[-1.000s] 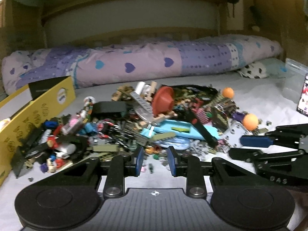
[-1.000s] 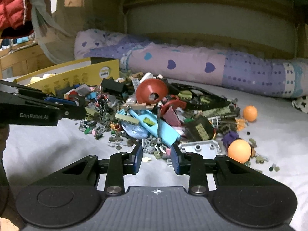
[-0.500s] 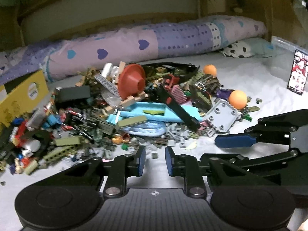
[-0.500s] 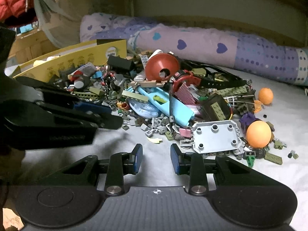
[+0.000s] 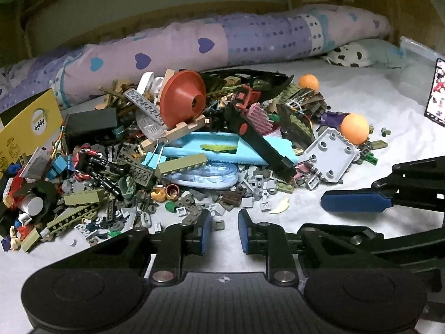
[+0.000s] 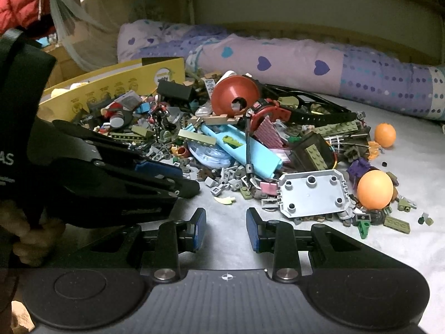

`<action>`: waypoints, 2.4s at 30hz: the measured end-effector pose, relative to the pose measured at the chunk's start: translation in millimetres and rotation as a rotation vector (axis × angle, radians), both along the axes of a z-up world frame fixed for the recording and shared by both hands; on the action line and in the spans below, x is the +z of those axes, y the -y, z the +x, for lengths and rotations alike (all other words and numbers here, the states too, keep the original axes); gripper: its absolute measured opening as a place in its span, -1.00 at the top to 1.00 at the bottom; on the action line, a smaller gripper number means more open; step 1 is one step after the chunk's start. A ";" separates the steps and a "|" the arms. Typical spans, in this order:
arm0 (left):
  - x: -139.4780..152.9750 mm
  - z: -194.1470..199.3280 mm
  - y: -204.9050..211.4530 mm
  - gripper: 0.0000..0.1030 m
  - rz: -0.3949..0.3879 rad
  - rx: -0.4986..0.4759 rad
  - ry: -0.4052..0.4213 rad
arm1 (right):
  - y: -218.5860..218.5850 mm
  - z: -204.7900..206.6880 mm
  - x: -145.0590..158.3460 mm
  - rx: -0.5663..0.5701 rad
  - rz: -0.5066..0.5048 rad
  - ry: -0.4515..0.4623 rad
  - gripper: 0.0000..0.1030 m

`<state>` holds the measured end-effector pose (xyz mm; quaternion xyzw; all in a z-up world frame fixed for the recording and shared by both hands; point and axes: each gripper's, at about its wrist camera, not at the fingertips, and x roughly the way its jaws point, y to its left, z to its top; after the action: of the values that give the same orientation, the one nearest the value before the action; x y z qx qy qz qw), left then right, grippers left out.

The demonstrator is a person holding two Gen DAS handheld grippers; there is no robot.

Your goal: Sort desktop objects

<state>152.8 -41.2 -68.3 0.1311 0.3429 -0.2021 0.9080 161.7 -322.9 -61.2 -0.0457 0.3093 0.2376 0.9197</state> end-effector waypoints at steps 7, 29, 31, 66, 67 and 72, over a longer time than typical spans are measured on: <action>-1.5 -2.6 -0.2 0.86 0.007 -0.011 -0.006 | 0.5 0.7 -0.3 -0.012 0.008 0.017 0.36; 22.0 -24.4 -29.8 0.86 -0.017 0.021 0.079 | -22.4 26.7 -5.8 0.004 -0.053 -0.037 0.35; 22.9 -25.8 -29.7 0.86 -0.019 0.017 0.082 | -25.2 28.5 -6.3 0.006 -0.065 -0.042 0.35; 37.5 -32.8 -43.2 0.86 -0.056 0.038 0.107 | -34.1 15.4 18.8 0.033 -0.039 0.036 0.61; 38.4 -33.7 -44.3 0.86 -0.058 0.039 0.109 | -34.5 14.4 19.4 0.033 -0.040 0.039 0.61; 40.8 -35.2 -48.7 0.86 -0.058 0.049 0.114 | -36.1 12.1 23.5 0.043 -0.016 0.037 0.61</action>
<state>117.6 7.5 -27.5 0.1078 0.2878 -0.1820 0.9340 173.8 -286.8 -37.7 -0.0643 0.2931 0.2538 0.9195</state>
